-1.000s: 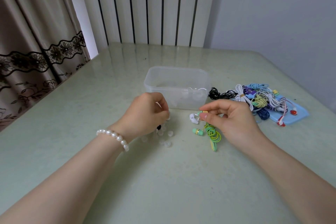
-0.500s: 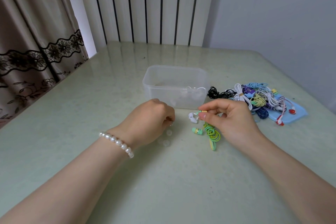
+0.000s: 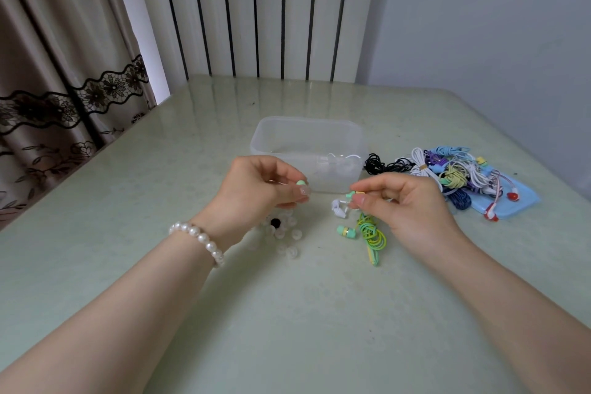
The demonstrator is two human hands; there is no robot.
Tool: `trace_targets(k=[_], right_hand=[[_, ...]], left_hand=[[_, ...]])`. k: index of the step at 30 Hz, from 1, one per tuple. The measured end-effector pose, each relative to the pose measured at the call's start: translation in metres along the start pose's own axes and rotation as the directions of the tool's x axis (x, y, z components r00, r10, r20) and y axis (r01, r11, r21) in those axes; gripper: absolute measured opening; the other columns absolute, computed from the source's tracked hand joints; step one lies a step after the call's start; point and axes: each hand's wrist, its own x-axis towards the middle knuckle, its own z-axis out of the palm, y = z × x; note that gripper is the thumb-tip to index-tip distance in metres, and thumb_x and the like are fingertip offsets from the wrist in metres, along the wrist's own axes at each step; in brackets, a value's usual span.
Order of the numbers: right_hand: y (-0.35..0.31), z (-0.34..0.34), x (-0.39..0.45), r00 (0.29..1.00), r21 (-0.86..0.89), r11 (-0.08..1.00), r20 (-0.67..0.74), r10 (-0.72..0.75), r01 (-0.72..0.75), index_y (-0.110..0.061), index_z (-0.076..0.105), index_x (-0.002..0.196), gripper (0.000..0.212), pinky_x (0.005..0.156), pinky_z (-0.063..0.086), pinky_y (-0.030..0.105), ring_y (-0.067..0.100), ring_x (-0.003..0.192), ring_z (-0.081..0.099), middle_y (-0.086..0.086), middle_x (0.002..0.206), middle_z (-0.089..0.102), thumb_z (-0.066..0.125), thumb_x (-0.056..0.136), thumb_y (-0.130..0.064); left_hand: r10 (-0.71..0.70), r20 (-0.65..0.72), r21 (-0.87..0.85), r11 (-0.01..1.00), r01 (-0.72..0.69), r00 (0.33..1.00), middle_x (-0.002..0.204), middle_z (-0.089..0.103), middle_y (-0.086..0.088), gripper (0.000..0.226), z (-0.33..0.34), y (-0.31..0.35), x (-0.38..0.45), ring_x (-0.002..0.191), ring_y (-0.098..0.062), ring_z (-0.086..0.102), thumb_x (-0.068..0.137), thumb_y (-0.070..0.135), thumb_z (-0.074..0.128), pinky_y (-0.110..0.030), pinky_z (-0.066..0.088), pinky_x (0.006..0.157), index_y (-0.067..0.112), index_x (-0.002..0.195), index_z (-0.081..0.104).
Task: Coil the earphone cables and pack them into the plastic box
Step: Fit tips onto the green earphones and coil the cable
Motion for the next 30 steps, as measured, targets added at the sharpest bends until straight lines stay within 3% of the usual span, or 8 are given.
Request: trace_targets(k=[2,5,9,14,17,22,30], right_hand=[[-0.002,0.0,0.0,1.0,0.047,0.999,0.012,0.014,-0.014,-0.013,0.067,0.082,0.017,0.069,0.051,0.027,0.014,0.069,0.066,0.005,0.07,0.068,0.065,0.077,0.003],[-0.003,-0.002,-0.001,0.998,0.149,0.987,0.01,0.056,-0.057,-0.01,0.065,0.093,0.02,0.064,0.051,0.017,0.008,0.067,0.066,0.007,0.075,0.07,0.065,0.077,0.002],[-0.004,-0.004,0.0,0.996,0.243,0.966,0.008,0.085,-0.084,-0.003,0.066,0.088,0.016,0.065,0.052,0.014,0.009,0.065,0.068,0.005,0.075,0.072,0.066,0.073,0.004],[-0.003,-0.003,-0.001,0.999,0.242,0.97,0.039,0.019,-0.028,-0.002,0.068,0.086,0.014,0.064,0.051,0.013,0.006,0.063,0.067,-0.002,0.068,0.072,0.064,0.074,0.006],[-0.005,-0.002,-0.002,0.999,0.236,0.971,0.032,-0.041,0.032,-0.008,0.068,0.082,0.019,0.063,0.049,0.01,0.003,0.064,0.067,-0.007,0.065,0.071,0.062,0.076,0.009],[-0.009,-0.001,-0.004,0.991,0.173,0.977,0.027,-0.134,0.127,-0.014,0.069,0.076,0.021,0.066,0.05,0.012,0.003,0.064,0.064,-0.009,0.064,0.071,0.066,0.072,0.006],[-0.007,0.003,-0.005,0.983,0.022,0.983,0.015,-0.181,0.18,-0.021,0.069,0.071,0.023,0.061,0.044,0.008,0.001,0.062,0.058,-0.015,0.06,0.068,0.071,0.071,0.002]], left_hand=[[-0.062,0.008,-0.186,0.981,0.063,0.998,0.055,0.066,-0.004,0.014,0.005,0.0,-0.002,0.052,-0.012,0.066,0.072,-0.013,0.066,-0.018,0.053,0.052,0.001,0.073,0.061],[-0.128,0.056,-0.298,0.944,0.139,0.99,0.058,0.066,-0.007,0.015,0.015,0.0,-0.007,0.054,-0.014,0.067,0.075,-0.014,0.062,-0.019,0.054,0.052,0.001,0.076,0.061],[-0.181,0.122,-0.467,0.857,0.217,0.976,0.063,0.068,-0.011,0.013,0.024,-0.001,-0.01,0.061,-0.017,0.069,0.073,-0.016,0.059,-0.021,0.057,0.06,-0.005,0.075,0.062],[-0.259,0.241,-0.612,0.707,0.354,0.935,0.078,0.071,-0.02,0.015,0.027,0.001,-0.012,0.072,-0.021,0.071,0.076,-0.015,0.052,-0.023,0.058,0.065,-0.012,0.088,0.062],[-0.284,0.222,-0.631,0.688,0.36,0.933,0.076,0.07,-0.02,0.013,0.027,0.0,-0.013,0.069,-0.02,0.071,0.08,-0.015,0.05,-0.023,0.058,0.062,-0.01,0.085,0.061],[-0.299,0.221,-0.562,0.739,0.371,0.929,0.071,0.07,-0.015,0.008,0.028,-0.002,-0.014,0.062,-0.017,0.07,0.077,-0.007,0.057,-0.023,0.058,0.06,-0.004,0.08,0.064],[-0.283,0.199,-0.52,0.781,0.346,0.938,0.069,0.07,-0.011,0.008,0.03,-0.007,-0.013,0.058,-0.013,0.068,0.077,-0.001,0.06,-0.021,0.057,0.057,-0.003,0.082,0.065]])
